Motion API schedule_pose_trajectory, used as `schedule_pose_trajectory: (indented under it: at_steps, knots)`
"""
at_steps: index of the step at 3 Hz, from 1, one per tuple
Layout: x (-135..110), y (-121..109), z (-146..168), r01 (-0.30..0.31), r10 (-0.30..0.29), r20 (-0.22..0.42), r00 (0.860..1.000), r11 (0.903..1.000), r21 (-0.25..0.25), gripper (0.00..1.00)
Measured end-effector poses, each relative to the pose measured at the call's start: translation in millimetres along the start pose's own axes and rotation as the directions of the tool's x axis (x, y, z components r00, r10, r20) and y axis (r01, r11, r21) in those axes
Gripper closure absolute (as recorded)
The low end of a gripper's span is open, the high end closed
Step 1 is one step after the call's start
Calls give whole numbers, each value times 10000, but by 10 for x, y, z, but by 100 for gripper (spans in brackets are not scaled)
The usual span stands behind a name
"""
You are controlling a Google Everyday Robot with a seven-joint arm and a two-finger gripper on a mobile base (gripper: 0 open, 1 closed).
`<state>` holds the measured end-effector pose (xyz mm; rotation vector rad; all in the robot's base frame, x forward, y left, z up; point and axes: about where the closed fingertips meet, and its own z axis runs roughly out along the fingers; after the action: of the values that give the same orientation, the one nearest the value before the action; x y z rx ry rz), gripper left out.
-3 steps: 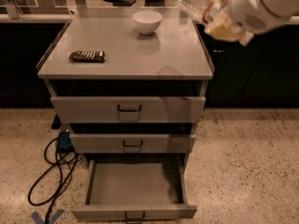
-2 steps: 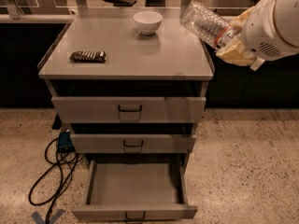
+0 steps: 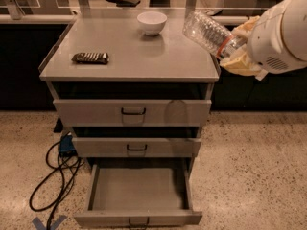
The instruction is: Place water bottle into bottom drawer
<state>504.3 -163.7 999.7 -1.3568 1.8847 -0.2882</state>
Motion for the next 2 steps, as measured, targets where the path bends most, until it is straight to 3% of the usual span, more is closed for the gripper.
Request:
schedule_pose_trajectory:
  at_steps: [1, 2]
  knots:
    - [196, 450, 118, 121, -114, 481, 9988, 9998, -157, 100]
    - [580, 1080, 496, -490, 543, 1025, 9933, 9974, -537, 100]
